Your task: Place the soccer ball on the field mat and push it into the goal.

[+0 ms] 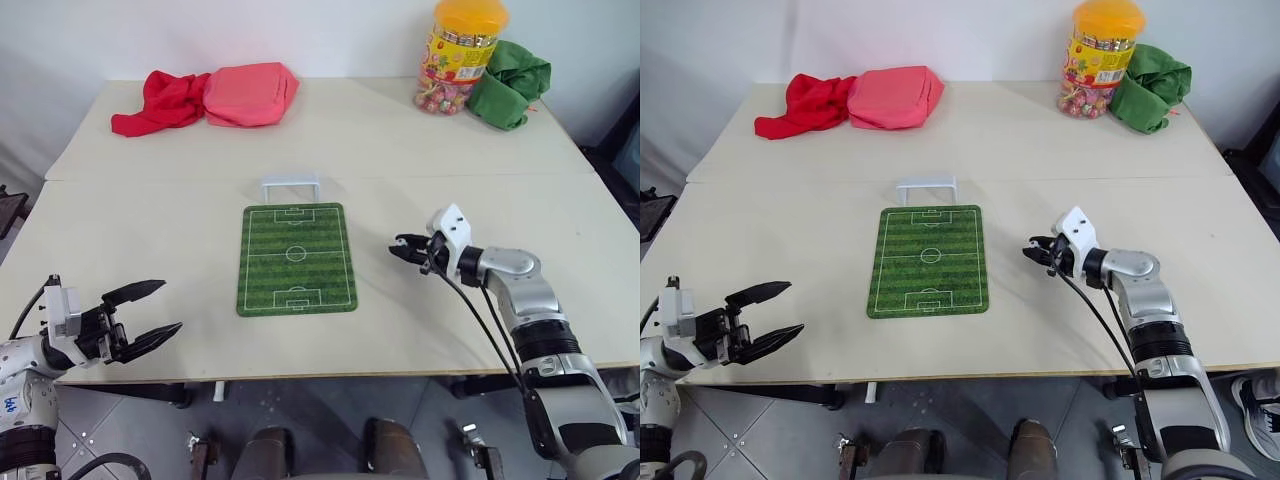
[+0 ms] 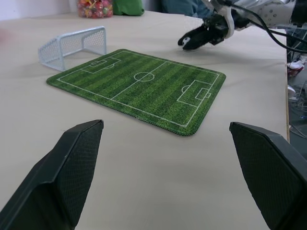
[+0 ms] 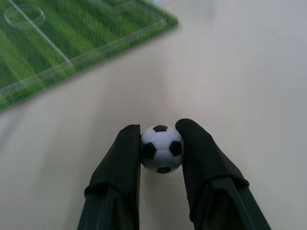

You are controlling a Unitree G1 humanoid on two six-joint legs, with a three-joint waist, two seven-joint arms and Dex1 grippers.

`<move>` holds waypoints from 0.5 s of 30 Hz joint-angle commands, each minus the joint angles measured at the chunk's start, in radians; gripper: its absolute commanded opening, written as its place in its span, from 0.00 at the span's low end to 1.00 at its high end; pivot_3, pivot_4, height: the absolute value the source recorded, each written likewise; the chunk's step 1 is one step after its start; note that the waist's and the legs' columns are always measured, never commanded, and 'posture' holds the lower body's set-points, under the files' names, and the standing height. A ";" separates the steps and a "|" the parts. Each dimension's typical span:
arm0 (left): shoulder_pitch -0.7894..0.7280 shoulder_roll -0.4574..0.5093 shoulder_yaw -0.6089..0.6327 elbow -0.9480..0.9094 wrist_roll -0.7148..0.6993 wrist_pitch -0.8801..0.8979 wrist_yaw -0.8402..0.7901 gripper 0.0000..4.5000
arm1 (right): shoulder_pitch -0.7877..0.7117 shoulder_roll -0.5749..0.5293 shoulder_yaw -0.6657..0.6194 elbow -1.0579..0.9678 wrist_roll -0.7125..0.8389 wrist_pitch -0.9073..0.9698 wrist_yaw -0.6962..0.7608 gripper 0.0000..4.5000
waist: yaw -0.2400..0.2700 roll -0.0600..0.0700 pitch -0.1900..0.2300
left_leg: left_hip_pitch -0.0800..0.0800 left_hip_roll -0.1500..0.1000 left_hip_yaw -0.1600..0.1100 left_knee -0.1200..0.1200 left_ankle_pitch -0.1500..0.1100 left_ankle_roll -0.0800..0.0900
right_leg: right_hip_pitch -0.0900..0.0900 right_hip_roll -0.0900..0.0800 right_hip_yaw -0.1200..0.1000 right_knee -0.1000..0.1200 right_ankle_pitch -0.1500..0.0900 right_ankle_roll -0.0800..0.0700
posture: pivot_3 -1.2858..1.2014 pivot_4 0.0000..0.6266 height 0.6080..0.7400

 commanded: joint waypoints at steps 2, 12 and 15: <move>-0.022 0.010 -0.022 0.034 0.049 -0.015 0.040 1.00 | -0.021 -0.016 0.053 -0.301 0.071 0.184 0.073 0.19 | 0.001 0.000 0.000 | 0.000 0.001 0.000 0.000 0.000 -0.001 | 0.000 0.001 0.000 0.000 0.000 0.000 | 0.52 0.24 1.00; -0.056 0.005 -0.075 0.079 0.104 -0.063 0.042 1.00 | -0.056 0.035 0.336 -0.519 0.032 0.302 0.191 0.19 | 0.003 0.000 0.000 | -0.001 0.007 0.004 0.000 -0.002 -0.004 | -0.005 0.007 0.000 0.002 0.000 -0.001 | 0.52 0.24 1.00; -0.056 0.011 -0.064 0.092 0.095 -0.094 0.025 1.00 | -0.077 0.066 0.401 -0.489 -0.002 0.278 0.203 0.19 | 0.003 0.000 0.000 | -0.001 0.007 0.005 0.001 -0.002 -0.004 | -0.006 0.007 0.001 0.002 0.001 -0.001 | 0.52 0.24 1.00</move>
